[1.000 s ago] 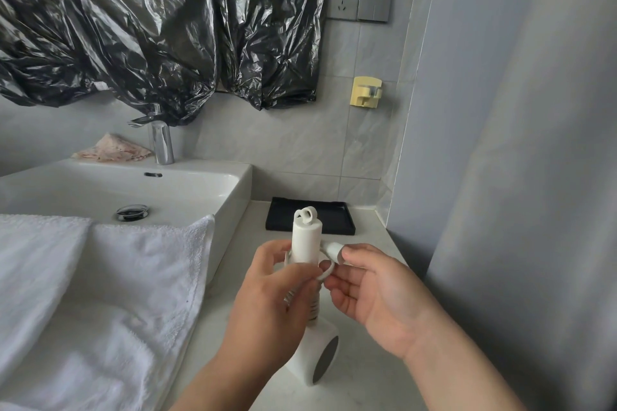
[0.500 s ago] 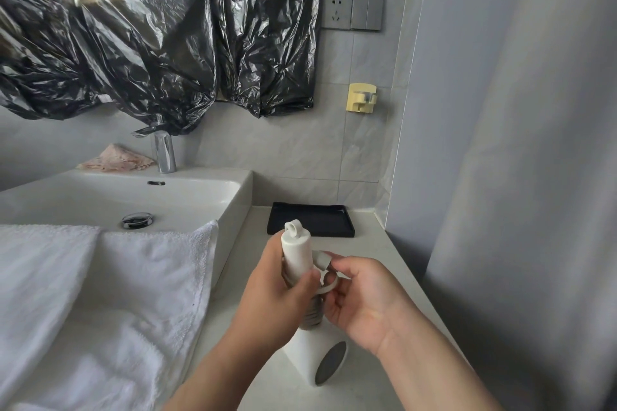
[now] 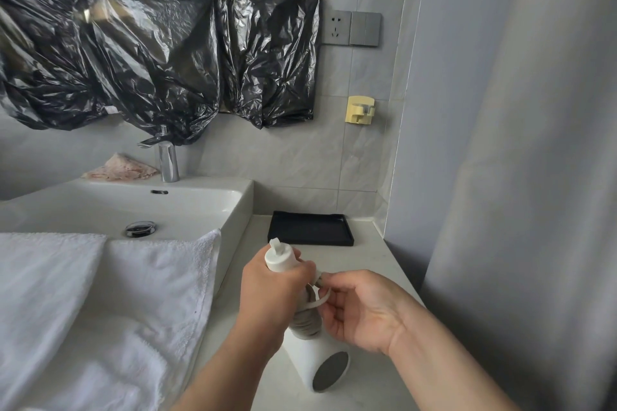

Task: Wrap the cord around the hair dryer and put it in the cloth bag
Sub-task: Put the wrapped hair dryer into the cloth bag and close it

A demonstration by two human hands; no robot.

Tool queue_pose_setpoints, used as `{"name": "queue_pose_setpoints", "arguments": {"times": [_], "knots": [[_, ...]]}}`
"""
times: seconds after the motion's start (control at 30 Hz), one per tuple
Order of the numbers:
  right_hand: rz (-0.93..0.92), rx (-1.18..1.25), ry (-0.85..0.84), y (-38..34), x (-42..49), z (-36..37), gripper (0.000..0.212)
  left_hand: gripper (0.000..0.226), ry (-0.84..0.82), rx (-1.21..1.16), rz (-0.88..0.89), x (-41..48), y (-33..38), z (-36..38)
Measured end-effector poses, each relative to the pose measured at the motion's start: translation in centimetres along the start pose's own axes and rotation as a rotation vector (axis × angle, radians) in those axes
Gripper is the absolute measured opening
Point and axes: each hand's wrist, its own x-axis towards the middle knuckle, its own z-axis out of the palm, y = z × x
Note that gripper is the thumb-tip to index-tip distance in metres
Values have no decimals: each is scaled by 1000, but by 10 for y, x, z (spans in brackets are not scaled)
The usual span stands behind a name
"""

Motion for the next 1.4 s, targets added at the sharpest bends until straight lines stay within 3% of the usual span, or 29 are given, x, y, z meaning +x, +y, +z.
{"name": "queue_pose_setpoints", "arguments": {"times": [0.23, 0.43, 0.6, 0.73, 0.83, 1.07, 1.23, 1.33, 1.4], "knots": [[64, -17, 57, -4, -4, 0, 20, 27, -77, 4, 0, 1, 1, 1], [66, -189, 124, -11, -6, -4, 24, 23, -145, 29, 9, 3, 2, 1], [46, -351, 130, -18, -9, -8, 23, 24, -199, 43, 13, 5, 2, 0], [44, -326, 123, -26, -15, -7, 20, 26, -186, 81, 17, 6, 2, 3], [-20, -278, 114, -37, -21, -4, 22, 28, -180, 121, 14, 7, 1, 6], [-280, -600, 189, -27, -17, -1, 8, 21, -223, 123, 8, 6, -1, 1], [-389, -437, 179, -4, -14, -7, 11, 23, -236, 130, 7, 8, -2, -2], [-460, -465, 228, 3, -12, -8, 24, 32, -261, 136, 15, 10, -1, -1], [-487, -505, 255, 6, -12, -10, 21, 32, -277, 147, 20, 11, 0, -1]]}}
